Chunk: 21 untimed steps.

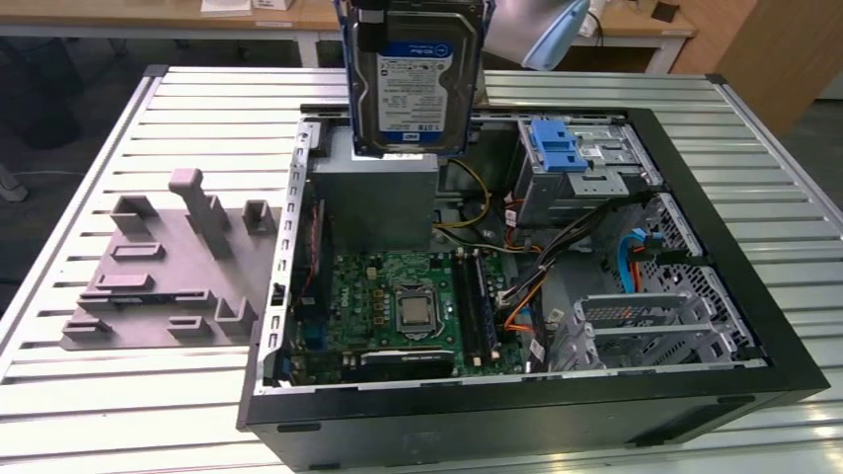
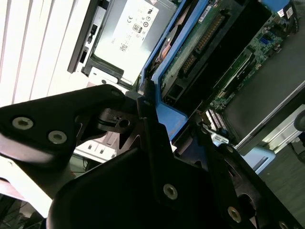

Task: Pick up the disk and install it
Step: 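Pick up the disk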

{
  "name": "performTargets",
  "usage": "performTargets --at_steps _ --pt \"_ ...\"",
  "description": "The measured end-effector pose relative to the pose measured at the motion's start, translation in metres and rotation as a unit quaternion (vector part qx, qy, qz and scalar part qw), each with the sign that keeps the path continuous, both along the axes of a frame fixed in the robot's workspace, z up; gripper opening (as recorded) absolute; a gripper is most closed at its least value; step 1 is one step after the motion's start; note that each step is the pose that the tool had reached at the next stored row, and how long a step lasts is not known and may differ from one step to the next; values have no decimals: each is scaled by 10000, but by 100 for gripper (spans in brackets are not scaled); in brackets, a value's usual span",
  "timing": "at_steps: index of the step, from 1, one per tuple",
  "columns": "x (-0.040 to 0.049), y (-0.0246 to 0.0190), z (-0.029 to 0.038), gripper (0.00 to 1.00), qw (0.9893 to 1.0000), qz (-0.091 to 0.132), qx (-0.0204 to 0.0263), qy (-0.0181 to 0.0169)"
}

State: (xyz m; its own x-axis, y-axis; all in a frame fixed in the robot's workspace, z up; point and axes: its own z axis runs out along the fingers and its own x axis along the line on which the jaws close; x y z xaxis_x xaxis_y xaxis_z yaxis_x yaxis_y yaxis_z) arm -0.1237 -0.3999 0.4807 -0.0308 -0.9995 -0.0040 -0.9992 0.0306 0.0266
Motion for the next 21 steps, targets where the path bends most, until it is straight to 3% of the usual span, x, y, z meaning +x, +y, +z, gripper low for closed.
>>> performTargets --at_steps 7,10,14,21 --pt "83 -25 0 36 10000 0 0 1" --pt "83 -89 0 36 10000 0 0 1" --pt "92 -133 -1 36 10000 0 0 1" --pt "210 -167 -1 36 10000 0 0 1"
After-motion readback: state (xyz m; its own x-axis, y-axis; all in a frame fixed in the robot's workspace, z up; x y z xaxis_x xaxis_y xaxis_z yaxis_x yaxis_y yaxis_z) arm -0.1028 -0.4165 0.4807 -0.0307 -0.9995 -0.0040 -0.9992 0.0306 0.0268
